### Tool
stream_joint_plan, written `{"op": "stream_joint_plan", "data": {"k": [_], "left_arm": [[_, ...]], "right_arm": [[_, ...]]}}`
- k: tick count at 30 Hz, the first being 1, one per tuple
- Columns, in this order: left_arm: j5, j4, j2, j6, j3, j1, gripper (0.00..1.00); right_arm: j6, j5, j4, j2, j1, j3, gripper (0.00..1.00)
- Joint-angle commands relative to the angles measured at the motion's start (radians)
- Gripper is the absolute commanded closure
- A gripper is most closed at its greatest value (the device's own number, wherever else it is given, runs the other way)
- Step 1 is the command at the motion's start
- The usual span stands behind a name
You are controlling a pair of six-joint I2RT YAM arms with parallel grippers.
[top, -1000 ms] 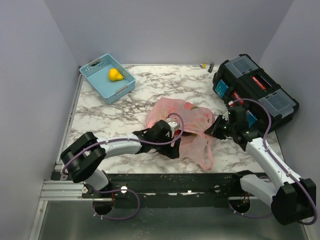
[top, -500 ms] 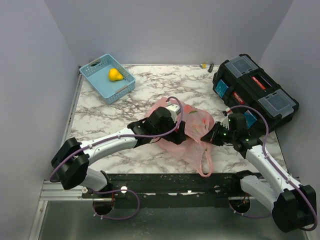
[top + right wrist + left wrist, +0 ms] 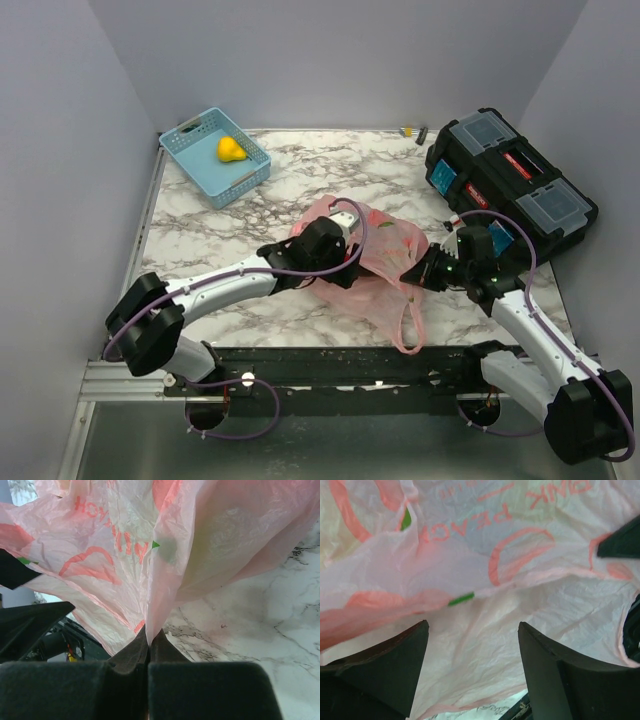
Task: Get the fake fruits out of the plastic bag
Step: Take out the fake fruit from the plastic bag.
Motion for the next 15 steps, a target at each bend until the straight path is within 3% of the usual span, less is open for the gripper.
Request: {"op": "stream_joint_plan", "data": {"k": [1,6,11,15], "left_arm": [[0.116,0.091,-0.045,-0.035,-0.097,0.003,0.31],[-0.016,0.024,0.027,-0.08,-0.045,0.034,0.26],[-0.016,0.081,0.086,-0.113,-0.017,0.106,0.26],[-0.033,0.104,0.102,-0.118,0.024,0.114,0.13]], "right_arm": [[-0.015,-0.037,0.02,-0.009,0.003,-0.011,0.99],[-0.023,-0.053,0.022,0.004,0.004,-0.006,0.99],[-0.018,-0.055,0.024,-0.003,0.004,-0.012,0.99],[-0.014,-0.05,0.023,-0.013,0.004,-0.016,0.99]]}}
